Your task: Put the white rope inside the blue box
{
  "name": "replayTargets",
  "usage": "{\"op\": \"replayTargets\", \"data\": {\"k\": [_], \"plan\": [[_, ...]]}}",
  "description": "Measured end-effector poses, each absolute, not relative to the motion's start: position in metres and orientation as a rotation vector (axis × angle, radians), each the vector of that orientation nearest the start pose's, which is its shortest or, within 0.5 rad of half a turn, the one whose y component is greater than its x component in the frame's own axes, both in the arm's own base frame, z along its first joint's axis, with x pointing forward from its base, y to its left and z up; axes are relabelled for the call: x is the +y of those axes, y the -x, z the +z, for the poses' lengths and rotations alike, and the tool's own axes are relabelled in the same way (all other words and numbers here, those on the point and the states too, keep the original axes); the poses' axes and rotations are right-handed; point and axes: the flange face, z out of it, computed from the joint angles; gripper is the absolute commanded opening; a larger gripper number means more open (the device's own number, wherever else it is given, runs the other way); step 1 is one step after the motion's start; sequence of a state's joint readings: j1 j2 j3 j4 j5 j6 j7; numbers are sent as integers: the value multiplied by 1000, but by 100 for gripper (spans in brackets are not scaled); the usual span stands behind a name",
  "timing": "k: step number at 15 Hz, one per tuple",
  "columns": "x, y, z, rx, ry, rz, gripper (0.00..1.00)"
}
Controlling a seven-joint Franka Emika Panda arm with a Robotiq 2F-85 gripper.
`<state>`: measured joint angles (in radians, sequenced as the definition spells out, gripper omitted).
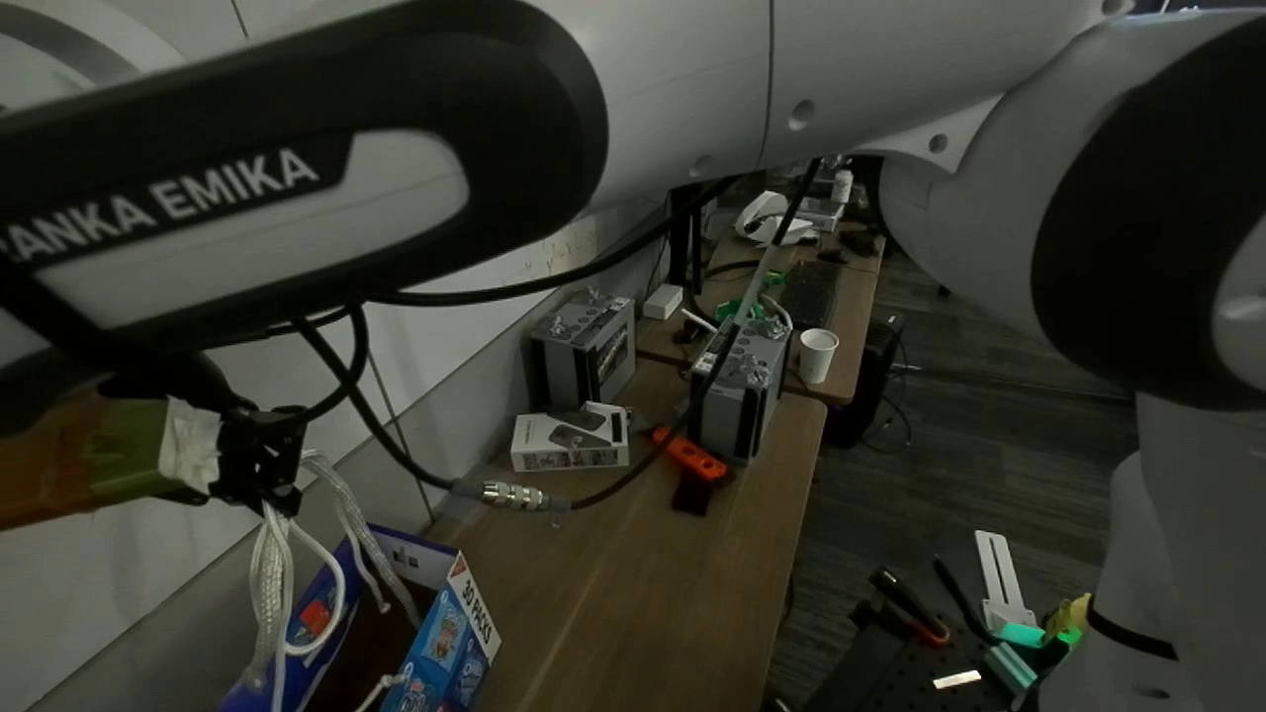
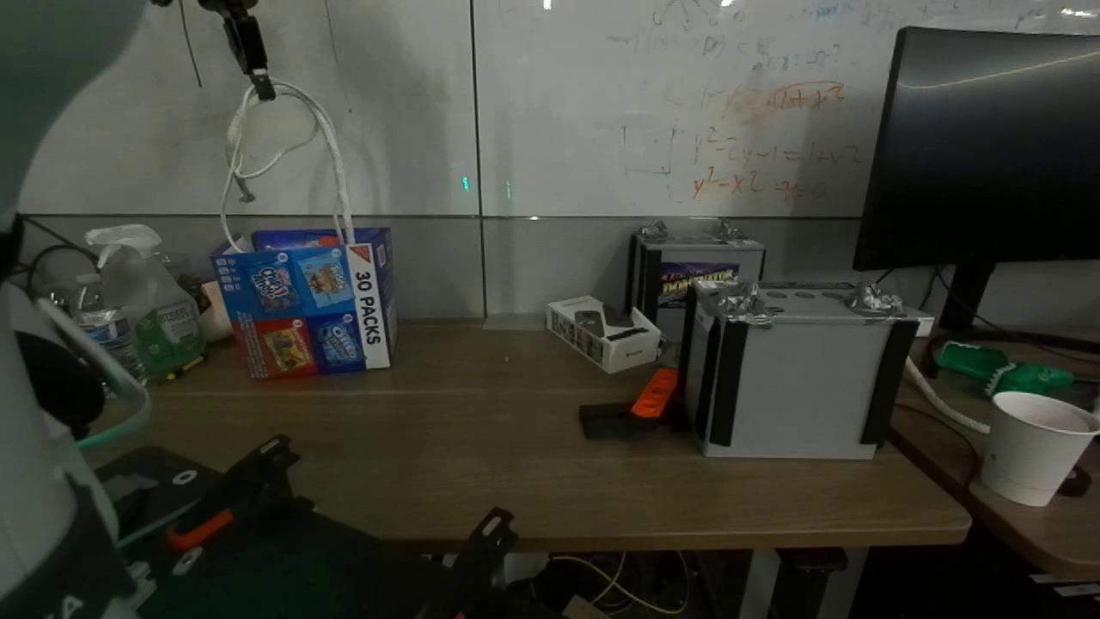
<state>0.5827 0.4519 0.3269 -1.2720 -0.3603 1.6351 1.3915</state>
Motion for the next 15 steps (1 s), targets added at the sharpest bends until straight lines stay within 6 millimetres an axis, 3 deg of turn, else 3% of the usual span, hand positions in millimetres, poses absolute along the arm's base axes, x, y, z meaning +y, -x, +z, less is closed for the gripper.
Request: {"op": "replayTargets", "data": {"k": [2,3,4,12,15], "plan": [[483,-483,501,772,3194,-275,5],[482,-484,499,774,3197,-271,36],[481,-485,498,777,3200,-267,36],[469,-500,489,813,3199,-200,95],[459,-500,489,805,3246,-168,100]]}}
